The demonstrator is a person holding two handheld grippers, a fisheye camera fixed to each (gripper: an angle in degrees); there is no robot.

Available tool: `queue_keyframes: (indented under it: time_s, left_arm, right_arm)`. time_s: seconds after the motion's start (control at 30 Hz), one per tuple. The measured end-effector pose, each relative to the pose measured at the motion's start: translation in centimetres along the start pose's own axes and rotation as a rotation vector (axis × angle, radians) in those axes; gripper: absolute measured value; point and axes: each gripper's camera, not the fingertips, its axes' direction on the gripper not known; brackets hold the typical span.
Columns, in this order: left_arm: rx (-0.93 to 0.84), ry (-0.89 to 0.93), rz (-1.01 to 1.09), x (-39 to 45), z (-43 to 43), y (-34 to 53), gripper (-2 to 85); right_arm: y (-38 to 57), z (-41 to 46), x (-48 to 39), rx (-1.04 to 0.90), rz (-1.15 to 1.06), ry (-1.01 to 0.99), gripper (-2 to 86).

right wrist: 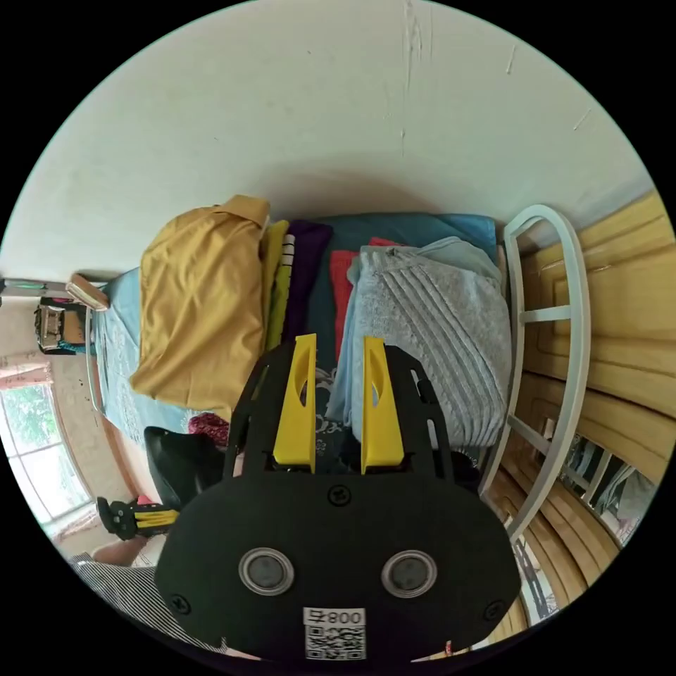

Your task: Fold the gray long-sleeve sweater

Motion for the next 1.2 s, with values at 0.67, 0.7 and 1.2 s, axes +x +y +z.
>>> queue_keyframes:
  time_s: [0.67,0.7,1.2]
  left_arm:
    - [-0.031,0.055,-0.079,-13.5,2.3,2.0,0.1]
    - [-0.025,0.057,-0.077,-13.9,2.3,2.3,0.1]
    - [0.206,0.227,-0.074,-27.7,1.8,11.9,0.0]
  right_arm:
    - [-9.3,3.3,9.4,-0.032,0.130,-0.008,4.3]
    - [-8.9,2.2,10.8,-0.002,0.167,-0.091,3.6]
    - [3.9,-16.7,18.1,0.548,0.213,-0.702,2.0]
